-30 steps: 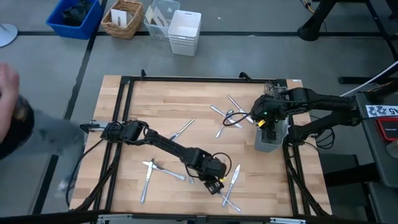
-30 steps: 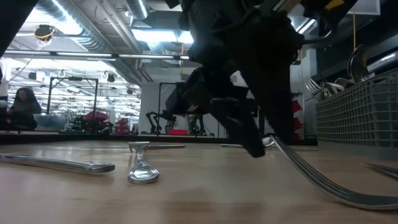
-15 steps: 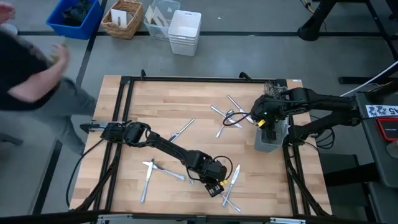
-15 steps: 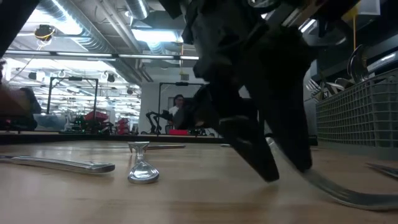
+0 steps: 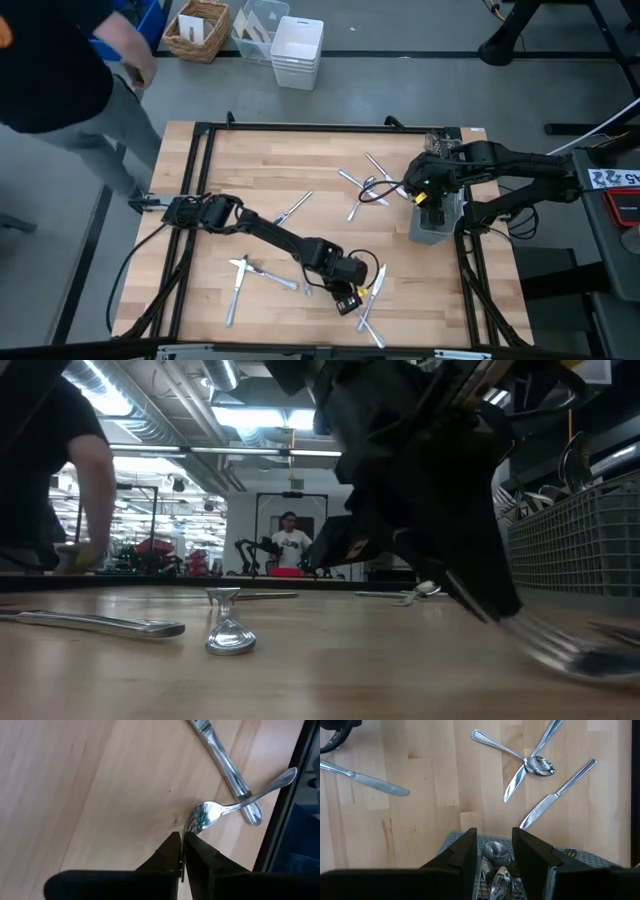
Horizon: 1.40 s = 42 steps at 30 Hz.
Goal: Sort silverware
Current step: Put the bottom fork into the left section of the utensil holder
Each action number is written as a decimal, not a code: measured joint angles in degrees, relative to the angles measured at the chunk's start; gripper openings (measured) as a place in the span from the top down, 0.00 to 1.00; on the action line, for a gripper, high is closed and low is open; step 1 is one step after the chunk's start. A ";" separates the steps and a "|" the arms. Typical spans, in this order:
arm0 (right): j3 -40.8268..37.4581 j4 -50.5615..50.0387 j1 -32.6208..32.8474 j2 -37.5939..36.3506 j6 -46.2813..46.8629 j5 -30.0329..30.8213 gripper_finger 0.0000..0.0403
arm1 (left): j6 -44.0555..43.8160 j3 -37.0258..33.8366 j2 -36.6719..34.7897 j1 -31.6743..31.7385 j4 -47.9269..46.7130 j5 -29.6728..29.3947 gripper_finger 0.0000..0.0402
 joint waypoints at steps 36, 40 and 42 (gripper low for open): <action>10.13 4.41 0.01 -11.87 3.21 16.92 0.69 | 54.23 0.24 -15.65 18.98 33.18 -30.30 1.00; 10.15 8.38 0.00 -13.36 3.17 19.95 0.69 | 59.98 0.25 -15.22 21.55 41.71 -33.09 1.00; 10.15 9.52 0.01 -14.06 2.99 20.48 0.69 | 63.39 0.26 -14.31 22.75 45.04 -33.19 1.00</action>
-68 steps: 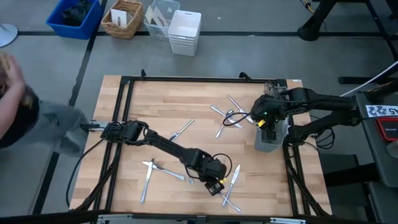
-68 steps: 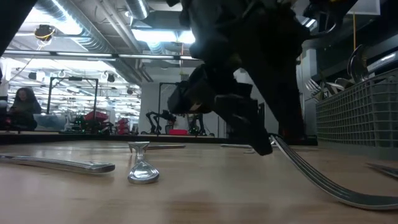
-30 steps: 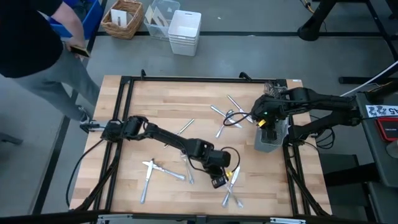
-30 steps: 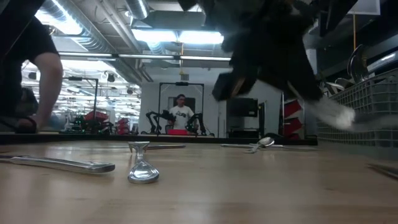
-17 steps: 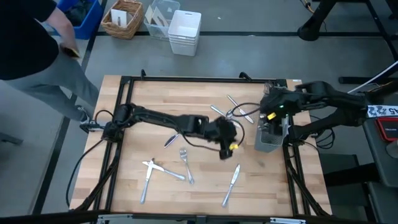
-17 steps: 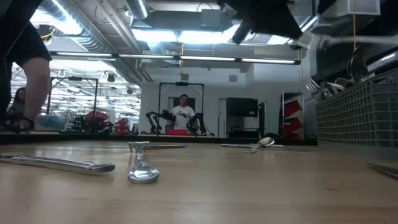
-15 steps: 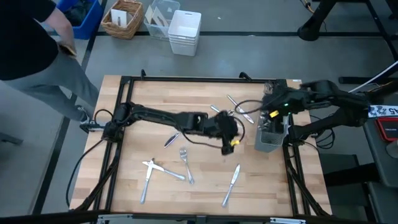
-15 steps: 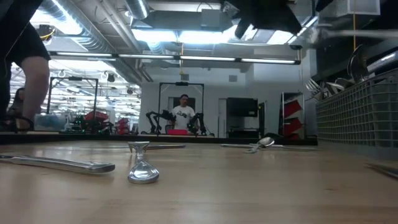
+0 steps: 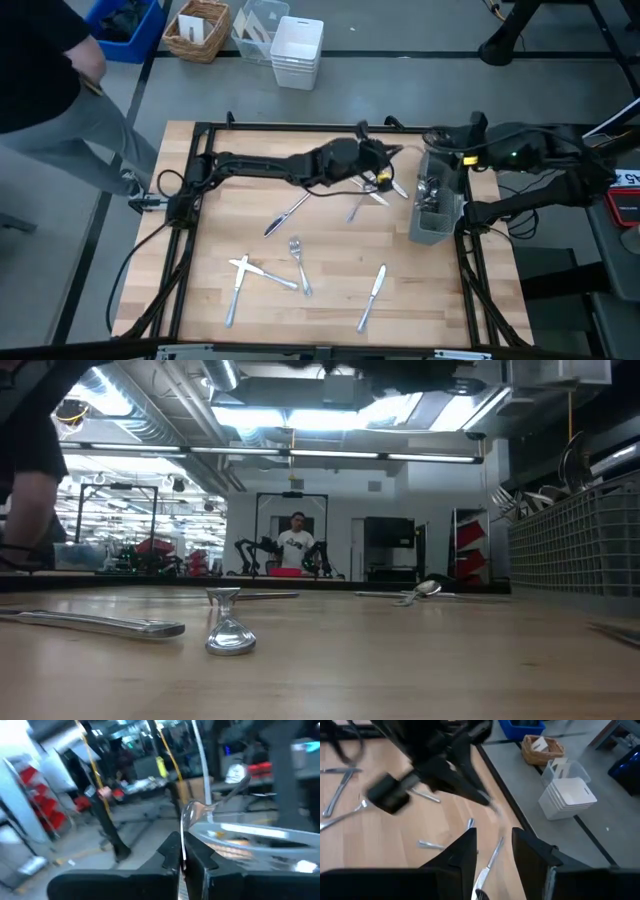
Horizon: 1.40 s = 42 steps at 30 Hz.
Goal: Sort silverware
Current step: Put the bottom fork into the left section of the utensil holder
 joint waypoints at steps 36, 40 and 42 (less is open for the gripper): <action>-2.54 -12.40 -0.73 7.13 36.09 13.80 0.69 | 63.87 -0.04 11.01 8.67 14.22 16.14 1.00; -2.73 -16.70 -2.26 8.14 46.70 9.35 0.69 | 64.84 -0.04 11.01 8.67 14.10 16.12 1.00; -3.47 -16.56 -2.84 8.19 48.69 8.45 0.69 | 64.83 -0.04 11.01 8.52 14.23 16.12 1.00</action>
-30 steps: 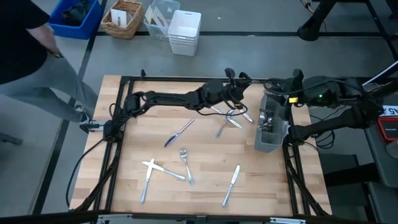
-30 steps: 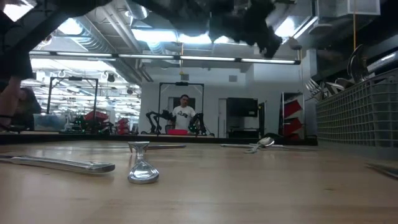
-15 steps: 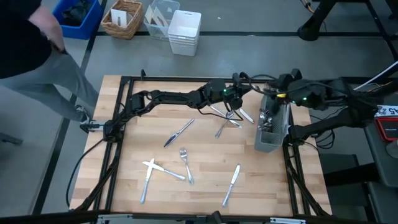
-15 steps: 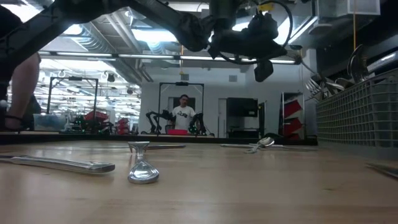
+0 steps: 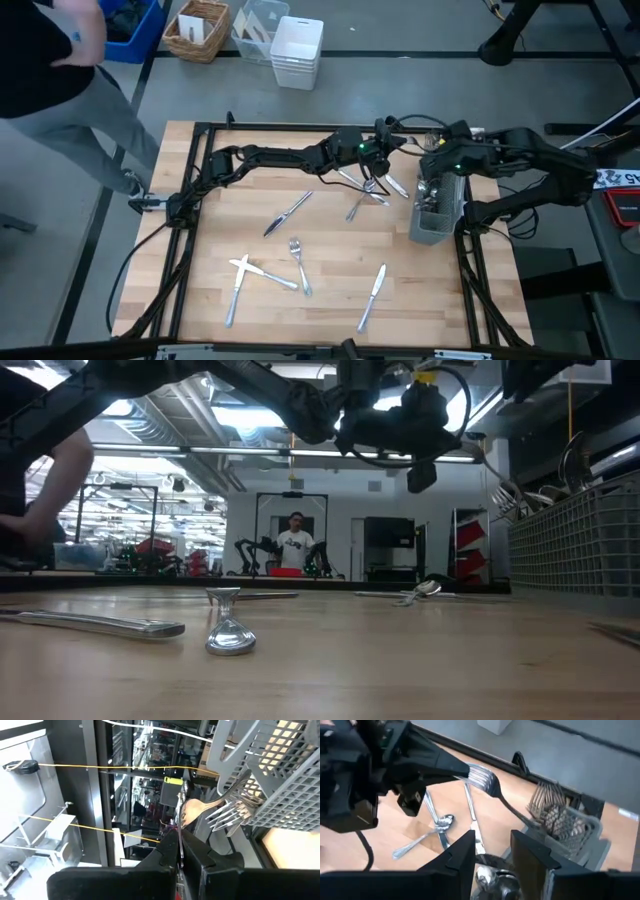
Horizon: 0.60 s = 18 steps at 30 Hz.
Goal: Sort silverware
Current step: Put the bottom fork into the left section of the utensil holder
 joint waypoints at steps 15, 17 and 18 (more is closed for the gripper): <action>-5.66 -0.19 -13.48 0.52 2.67 -4.80 0.69 | -3.25 0.00 0.00 -1.29 -1.03 -0.02 1.00; -5.66 -0.23 -16.46 -0.18 1.65 -6.06 0.69 | -3.26 0.00 0.00 -1.51 -1.04 -0.02 1.00; -5.66 -0.20 -17.88 -0.58 1.44 -6.70 0.69 | -3.26 0.00 0.00 -1.52 -1.03 -0.02 1.00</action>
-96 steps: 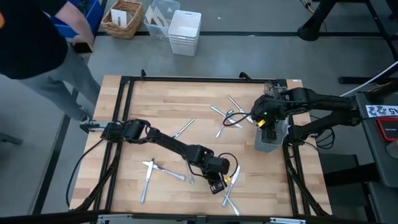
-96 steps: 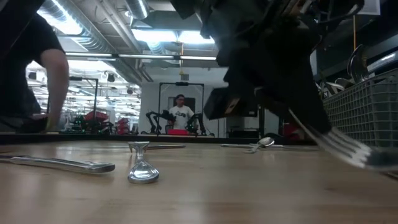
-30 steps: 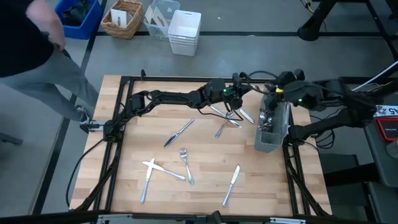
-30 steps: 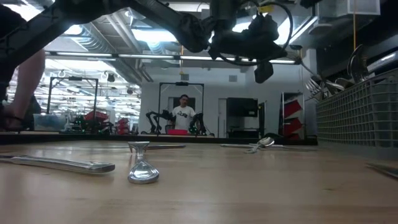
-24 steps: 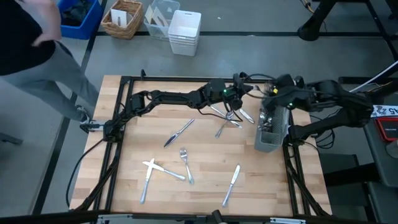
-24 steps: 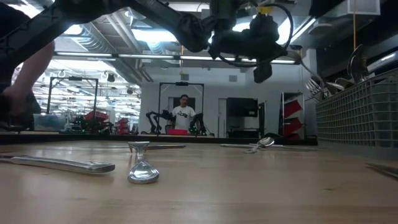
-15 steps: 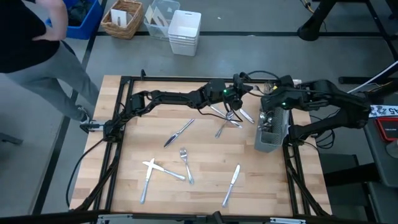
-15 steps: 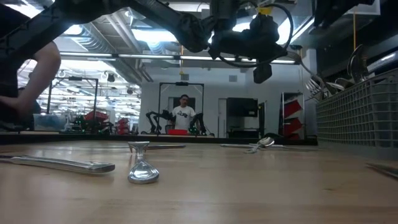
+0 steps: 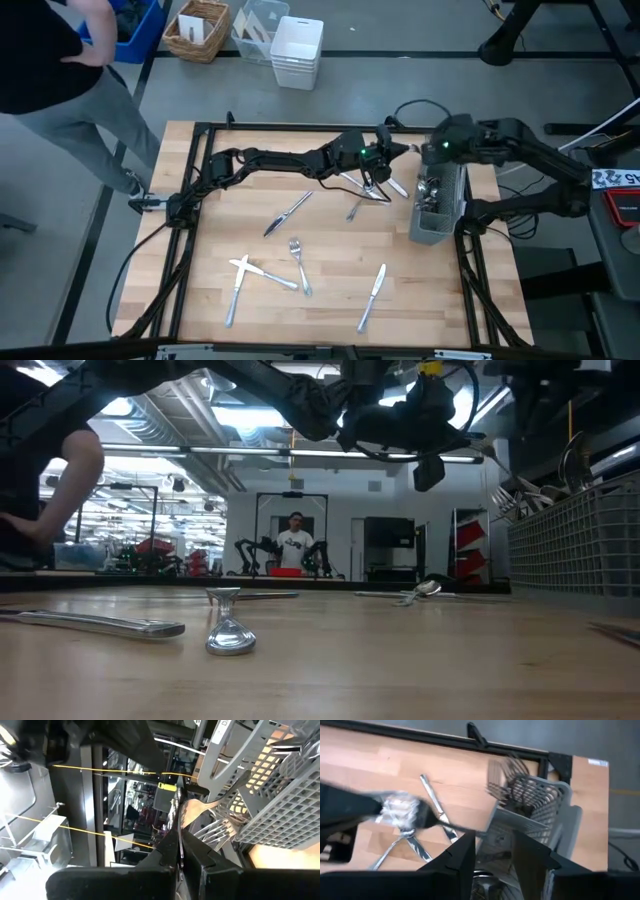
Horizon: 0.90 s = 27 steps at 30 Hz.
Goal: Sort silverware
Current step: Put the bottom fork into the left section of the utensil holder
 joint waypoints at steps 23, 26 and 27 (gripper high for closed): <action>-14.46 -0.03 -17.21 -9.96 -1.18 -3.26 0.69 | -4.83 0.00 -0.07 0.07 -0.02 0.00 1.00; -16.26 -0.04 -18.27 -9.96 -1.31 -3.23 0.69 | -4.83 0.00 -0.07 0.07 -0.02 0.00 1.00; -16.71 0.02 -18.50 -9.97 -1.37 -3.20 0.69 | -4.82 0.00 -0.07 0.07 -0.02 0.00 1.00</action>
